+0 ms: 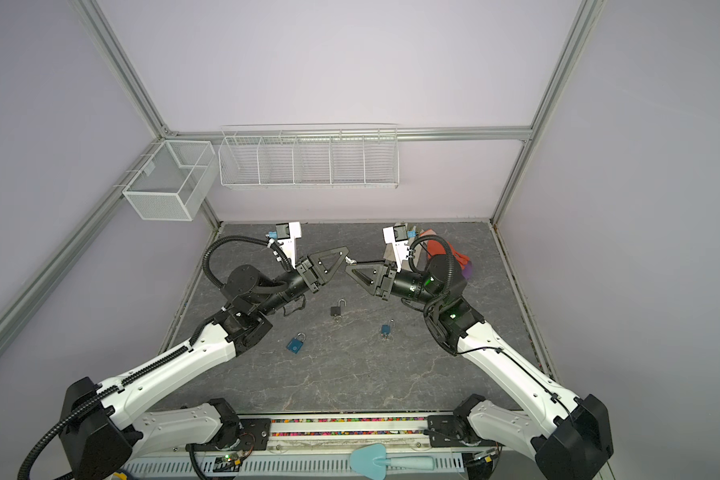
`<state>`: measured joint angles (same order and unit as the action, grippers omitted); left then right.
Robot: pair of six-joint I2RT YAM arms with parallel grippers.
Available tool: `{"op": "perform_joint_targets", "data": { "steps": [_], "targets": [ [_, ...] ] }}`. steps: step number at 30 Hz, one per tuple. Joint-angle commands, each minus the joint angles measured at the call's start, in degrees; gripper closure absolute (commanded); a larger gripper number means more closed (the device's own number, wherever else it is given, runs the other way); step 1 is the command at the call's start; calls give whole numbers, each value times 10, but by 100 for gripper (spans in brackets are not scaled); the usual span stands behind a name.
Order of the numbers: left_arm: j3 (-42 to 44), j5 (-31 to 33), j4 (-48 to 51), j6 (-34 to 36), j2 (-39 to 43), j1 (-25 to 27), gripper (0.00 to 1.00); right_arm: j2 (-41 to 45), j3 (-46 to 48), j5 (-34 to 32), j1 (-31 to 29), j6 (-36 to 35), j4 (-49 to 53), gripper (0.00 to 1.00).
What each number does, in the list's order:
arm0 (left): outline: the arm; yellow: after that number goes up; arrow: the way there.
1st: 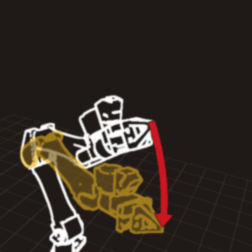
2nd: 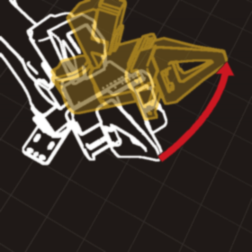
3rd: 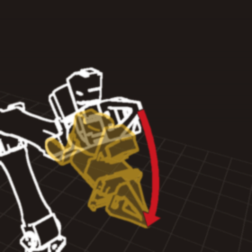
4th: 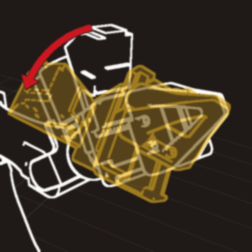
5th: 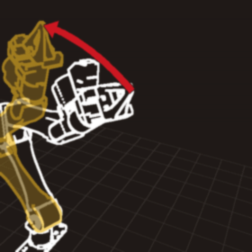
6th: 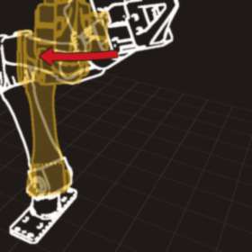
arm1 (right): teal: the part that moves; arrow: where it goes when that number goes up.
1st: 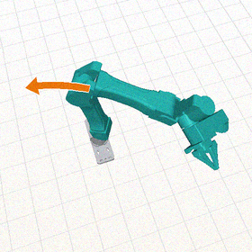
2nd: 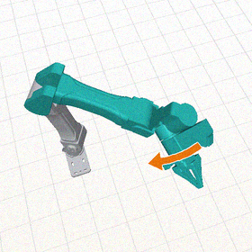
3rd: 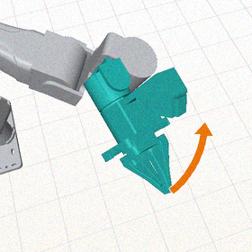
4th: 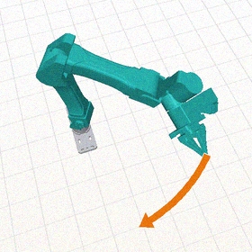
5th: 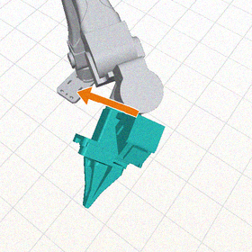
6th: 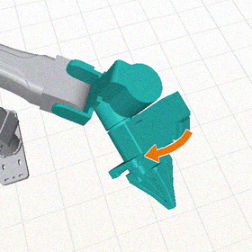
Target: Unlock with the key
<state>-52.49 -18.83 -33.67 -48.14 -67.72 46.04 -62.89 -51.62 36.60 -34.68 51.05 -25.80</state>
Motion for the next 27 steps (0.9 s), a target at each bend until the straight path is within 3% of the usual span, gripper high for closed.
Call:
{"op": "perform_joint_targets", "data": {
  "steps": [1,19,27],
  "targets": [
    [8,12,7,17,17,3,100,6,9,-10,-4,12,-20,69],
    [6,10,7,21,16,2,100,-12,6,10,-4,35,-51,77],
    [5,10,10,24,14,3,100,-15,5,14,-4,38,-53,86]
  ]
}}
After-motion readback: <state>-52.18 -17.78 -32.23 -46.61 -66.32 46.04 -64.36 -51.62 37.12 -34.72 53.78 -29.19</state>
